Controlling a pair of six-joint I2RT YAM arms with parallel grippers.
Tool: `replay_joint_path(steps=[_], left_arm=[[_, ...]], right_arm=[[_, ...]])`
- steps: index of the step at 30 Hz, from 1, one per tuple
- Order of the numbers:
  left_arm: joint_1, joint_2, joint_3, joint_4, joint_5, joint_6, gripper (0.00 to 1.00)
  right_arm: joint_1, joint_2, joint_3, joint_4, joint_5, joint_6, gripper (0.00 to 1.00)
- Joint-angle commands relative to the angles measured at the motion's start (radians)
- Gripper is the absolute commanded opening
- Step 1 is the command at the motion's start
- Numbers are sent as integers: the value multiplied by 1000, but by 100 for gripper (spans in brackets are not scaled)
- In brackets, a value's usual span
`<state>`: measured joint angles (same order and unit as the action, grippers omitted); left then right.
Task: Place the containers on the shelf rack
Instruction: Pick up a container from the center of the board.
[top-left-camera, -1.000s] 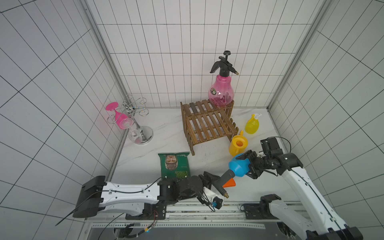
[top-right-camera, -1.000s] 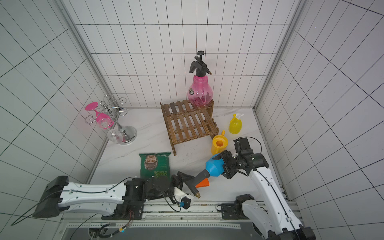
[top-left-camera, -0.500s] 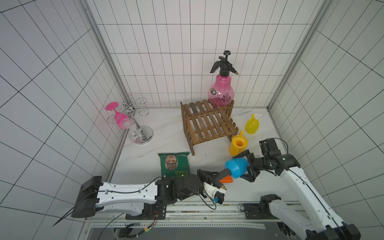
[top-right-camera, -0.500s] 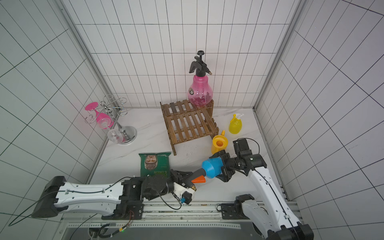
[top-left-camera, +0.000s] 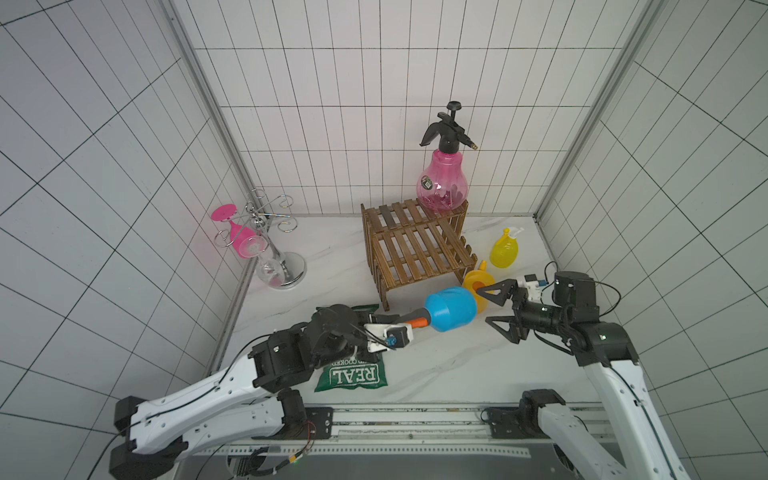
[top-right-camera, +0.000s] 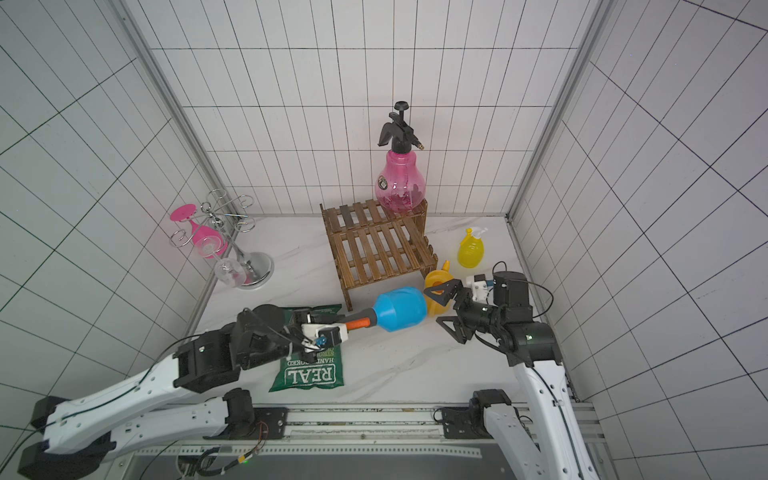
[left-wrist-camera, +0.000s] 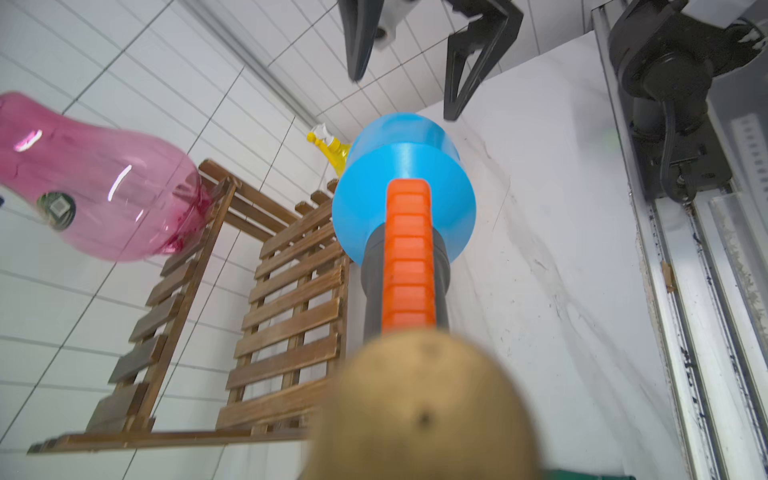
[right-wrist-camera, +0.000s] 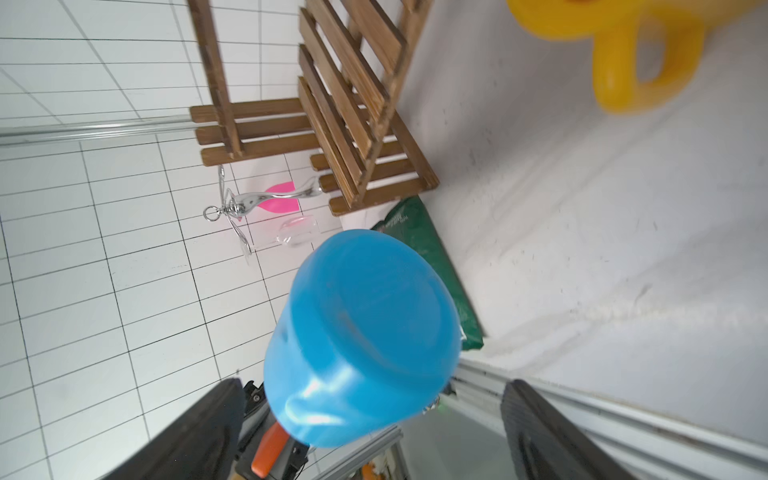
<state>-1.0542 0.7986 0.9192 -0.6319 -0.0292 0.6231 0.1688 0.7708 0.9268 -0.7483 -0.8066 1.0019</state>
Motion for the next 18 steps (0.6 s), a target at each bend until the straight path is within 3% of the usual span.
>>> replay_joint_path(steps=[1,3,5,7,10,13,15,17,18], left_arm=[[32,-11,40,-142,135,-29,0],[33,-12,45,-114,148,-6,0],[34,-6,57,-118,141,28,0],[52,8,89,-183,162,54,0],[150,56,181,-316,321,54,0],[246,127,266,-426,474,48,0],[276,166,303,-460,518,42,0],[281,189,331,-456,533,25,0],[281,197,345,-451,537,16,0]], right_arm=[[-11,39,-27,189,6,-25,99],[-13,62,-83,305,-39,133,99],[-12,58,-61,355,-32,112,99],[-5,37,44,307,-11,-153,99],[88,-18,157,239,-25,-697,99],[230,-87,94,261,-197,-1179,99],[310,-48,90,264,-205,-1307,99],[396,64,169,133,-199,-1447,99],[462,120,218,53,-139,-1521,99]])
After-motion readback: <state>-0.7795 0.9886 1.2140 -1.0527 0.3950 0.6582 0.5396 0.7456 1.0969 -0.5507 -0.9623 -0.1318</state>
